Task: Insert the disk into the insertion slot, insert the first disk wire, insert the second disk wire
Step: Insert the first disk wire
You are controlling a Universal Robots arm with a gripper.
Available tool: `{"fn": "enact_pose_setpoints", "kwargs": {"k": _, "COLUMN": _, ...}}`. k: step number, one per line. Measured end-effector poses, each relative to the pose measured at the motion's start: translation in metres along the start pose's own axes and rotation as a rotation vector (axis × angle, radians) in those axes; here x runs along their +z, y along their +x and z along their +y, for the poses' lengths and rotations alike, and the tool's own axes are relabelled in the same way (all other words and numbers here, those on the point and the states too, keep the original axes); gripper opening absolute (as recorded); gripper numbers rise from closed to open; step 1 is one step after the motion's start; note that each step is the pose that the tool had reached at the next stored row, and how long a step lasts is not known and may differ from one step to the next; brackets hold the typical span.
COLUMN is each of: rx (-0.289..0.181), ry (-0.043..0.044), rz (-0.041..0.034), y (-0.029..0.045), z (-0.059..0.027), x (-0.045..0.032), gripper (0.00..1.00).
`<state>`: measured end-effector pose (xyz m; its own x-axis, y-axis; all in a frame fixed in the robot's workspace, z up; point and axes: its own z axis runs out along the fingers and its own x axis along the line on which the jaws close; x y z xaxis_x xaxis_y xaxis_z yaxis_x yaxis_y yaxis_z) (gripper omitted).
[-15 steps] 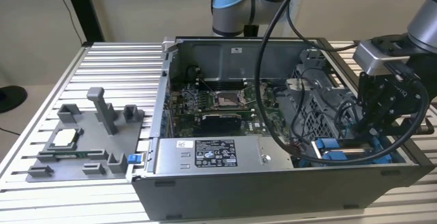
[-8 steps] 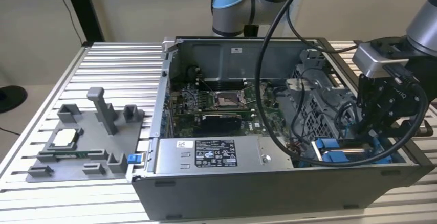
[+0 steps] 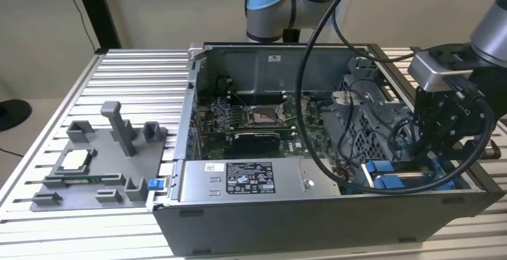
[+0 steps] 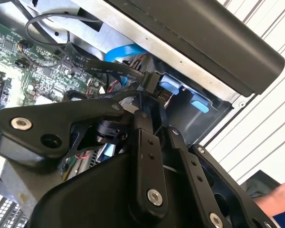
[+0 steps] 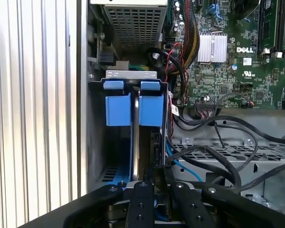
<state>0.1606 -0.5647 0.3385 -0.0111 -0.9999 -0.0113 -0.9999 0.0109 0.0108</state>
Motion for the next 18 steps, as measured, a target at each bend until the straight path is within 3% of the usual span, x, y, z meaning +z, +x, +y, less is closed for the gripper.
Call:
{"fn": "enact_pose_setpoints", "kwargs": {"k": 7, "rx": 0.006, "ry": 0.0001, "rz": -0.0046, "y": -0.0001, "z": 0.0000, "x": 0.0007, "gripper": 0.00}}
{"fn": "enact_pose_setpoints", "kwargs": {"k": 18, "rx": 0.047, "ry": 0.0006, "rz": -0.0047, "y": 0.0001, "z": -0.0001, "x": 0.0107, "gripper": 0.00}}
